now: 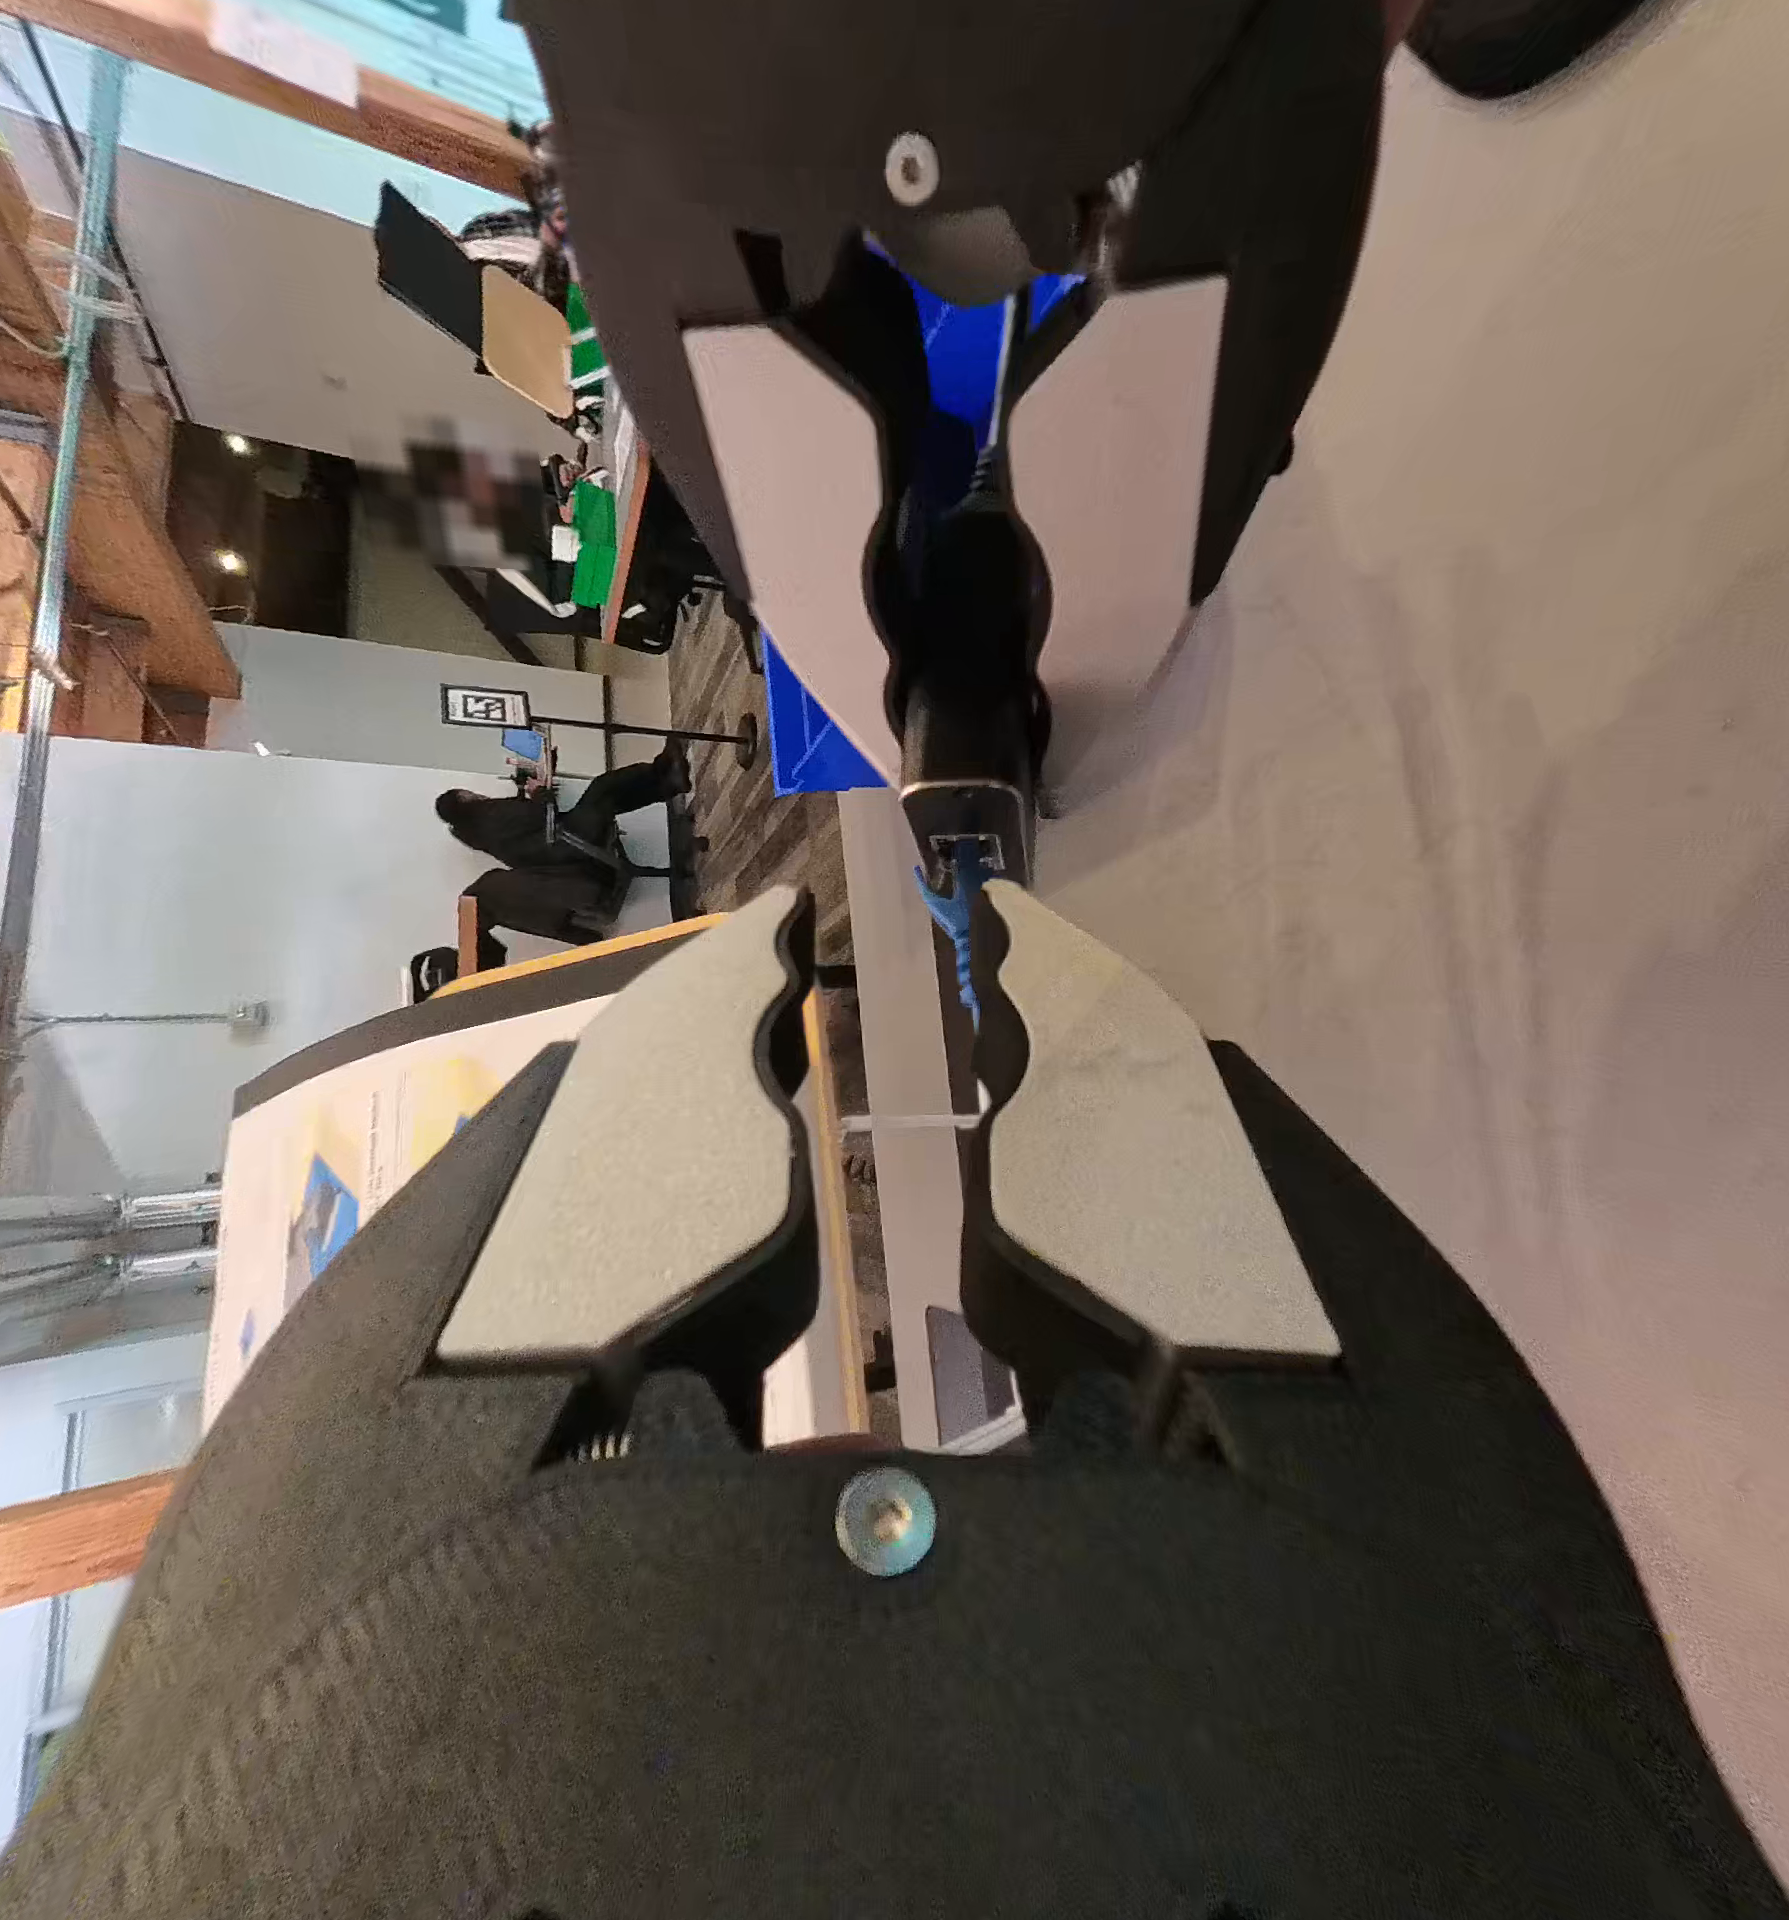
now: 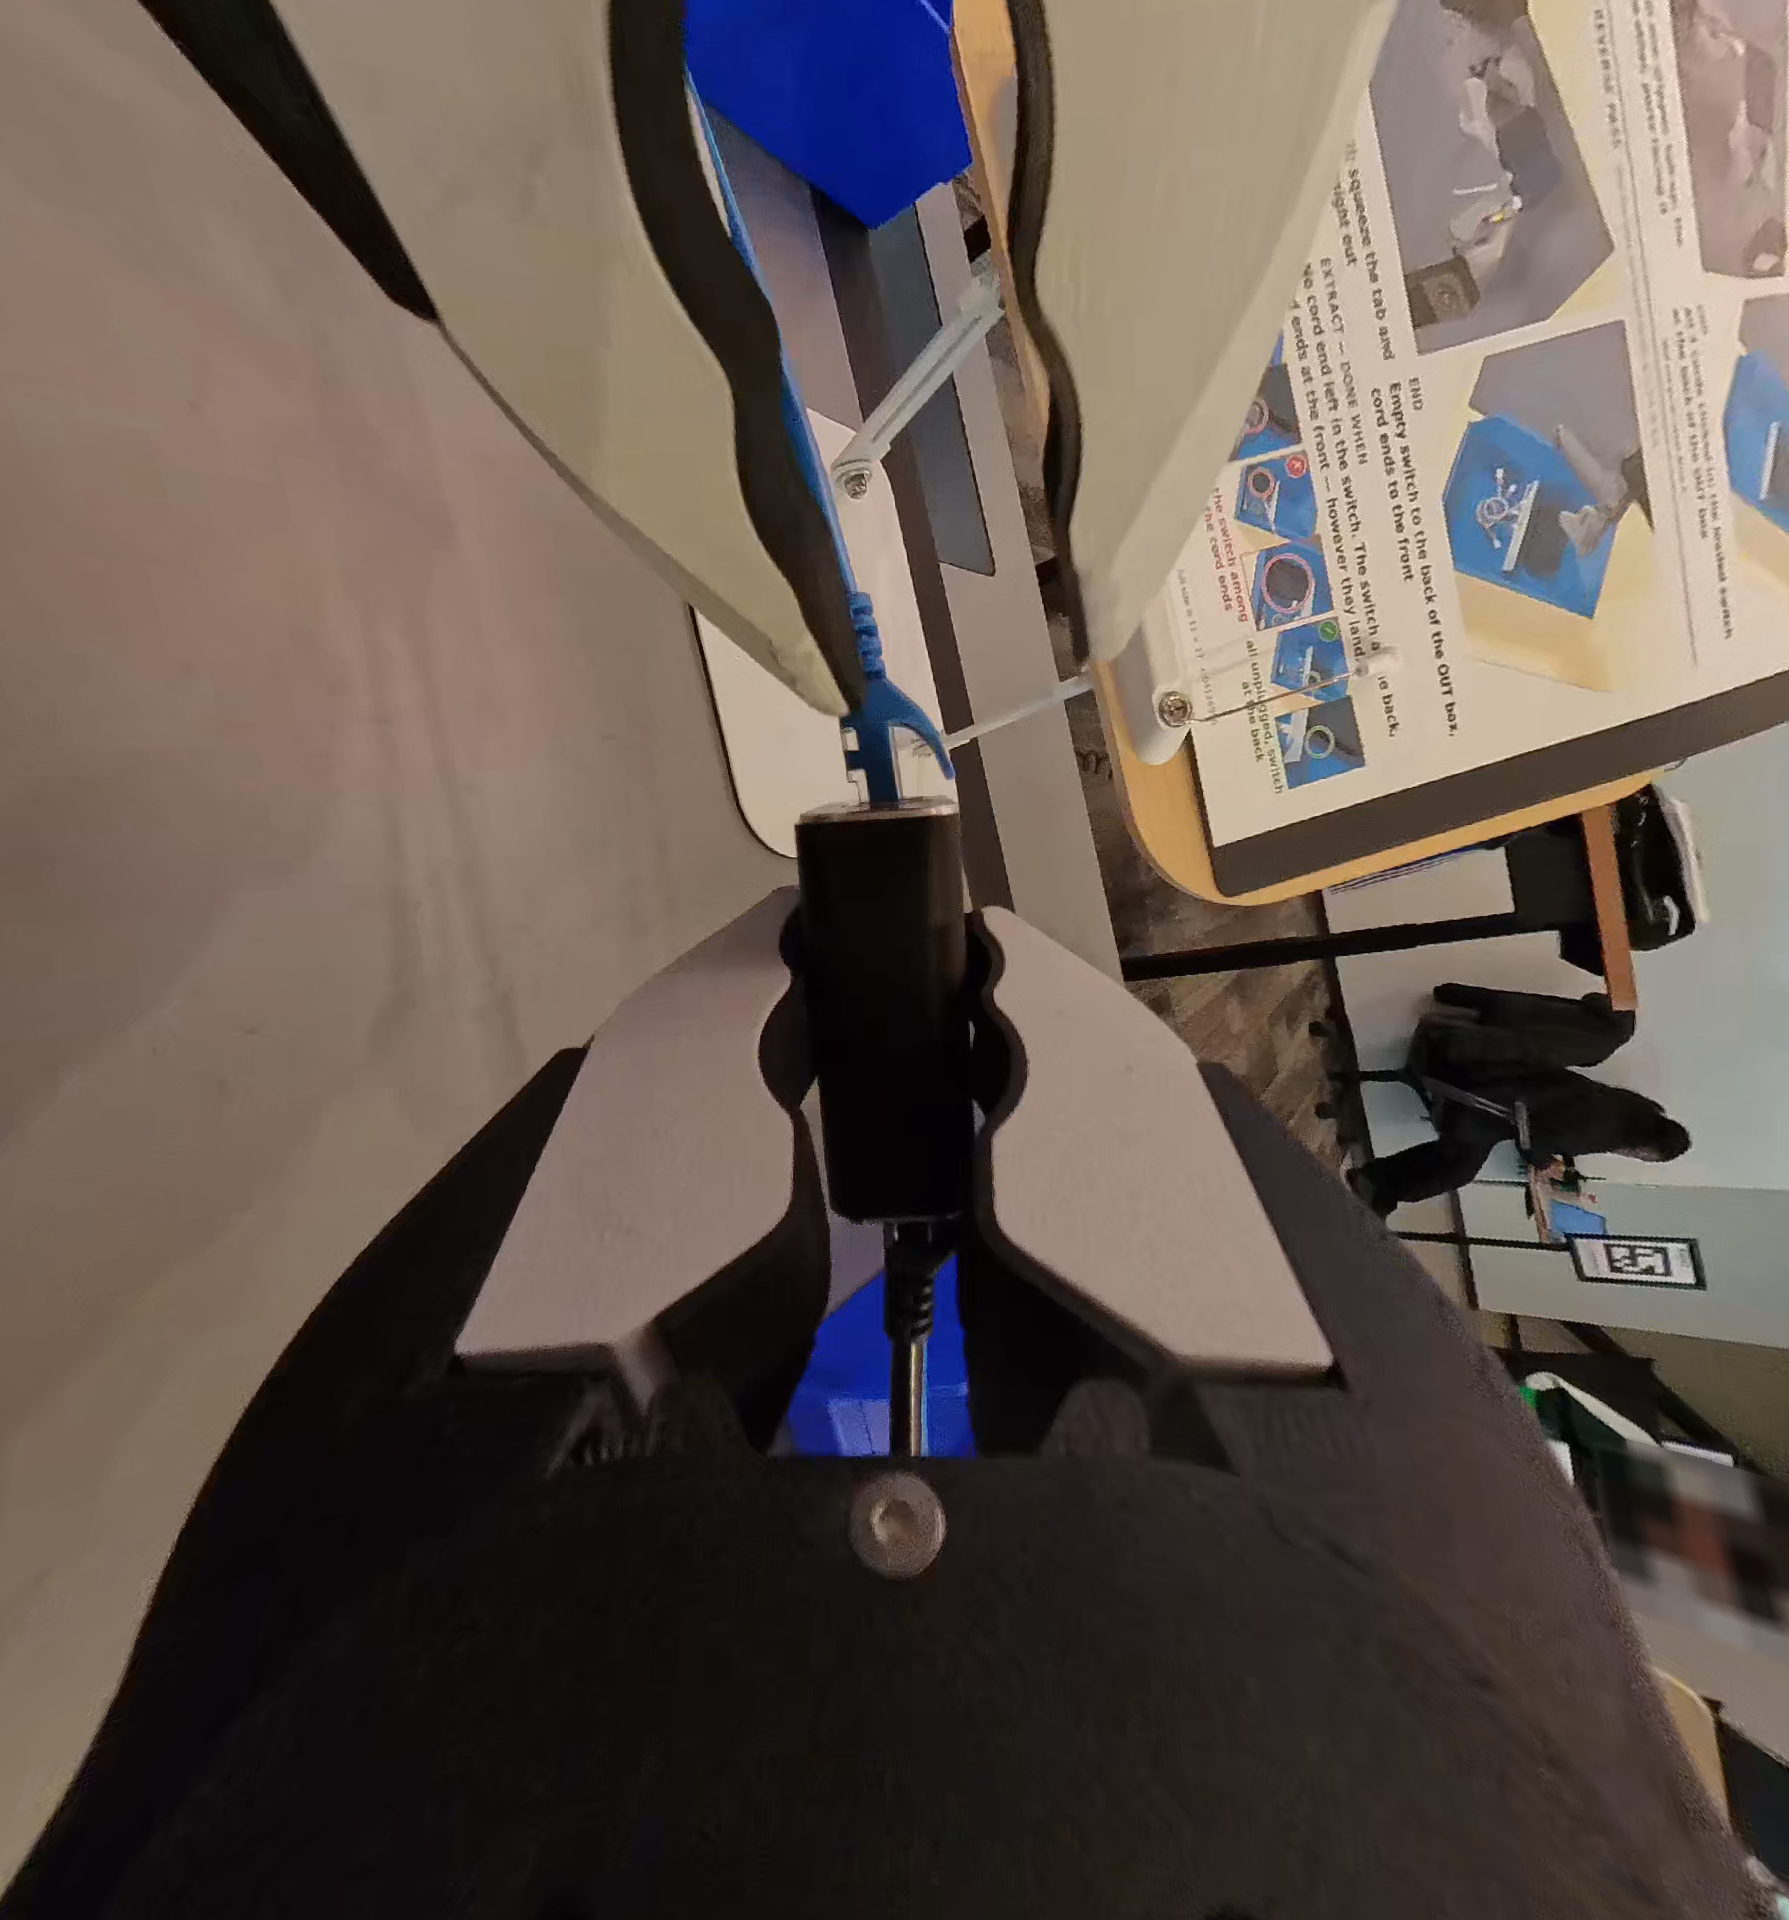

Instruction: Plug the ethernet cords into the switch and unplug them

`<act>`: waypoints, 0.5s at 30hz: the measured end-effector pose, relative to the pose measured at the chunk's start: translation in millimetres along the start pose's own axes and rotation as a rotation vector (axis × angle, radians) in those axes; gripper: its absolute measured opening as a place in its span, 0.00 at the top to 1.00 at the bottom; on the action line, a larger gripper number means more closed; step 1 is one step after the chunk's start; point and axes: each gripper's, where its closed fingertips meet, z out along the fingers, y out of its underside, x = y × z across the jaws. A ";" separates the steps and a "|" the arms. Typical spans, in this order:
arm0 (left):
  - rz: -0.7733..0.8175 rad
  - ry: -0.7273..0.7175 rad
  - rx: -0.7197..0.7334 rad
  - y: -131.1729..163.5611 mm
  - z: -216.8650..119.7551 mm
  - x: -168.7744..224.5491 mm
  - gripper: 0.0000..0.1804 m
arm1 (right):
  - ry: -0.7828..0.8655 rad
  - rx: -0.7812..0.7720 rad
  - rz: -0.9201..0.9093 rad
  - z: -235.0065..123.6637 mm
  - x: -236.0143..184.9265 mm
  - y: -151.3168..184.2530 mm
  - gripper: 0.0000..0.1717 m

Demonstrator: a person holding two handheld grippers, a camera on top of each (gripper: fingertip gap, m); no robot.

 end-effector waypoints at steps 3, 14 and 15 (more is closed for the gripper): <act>0.033 0.022 0.010 0.9 5.2 4.6 0.87 | 0.017 0.015 -0.015 -2.3 3.3 -3.3 0.85; 0.071 0.035 0.016 5.0 15.0 11.0 0.92 | 0.013 0.023 -0.019 -0.9 4.1 -5.1 0.85; 0.080 0.036 0.015 5.2 15.2 11.8 0.92 | 0.009 0.020 -0.017 -0.7 3.7 -4.6 0.85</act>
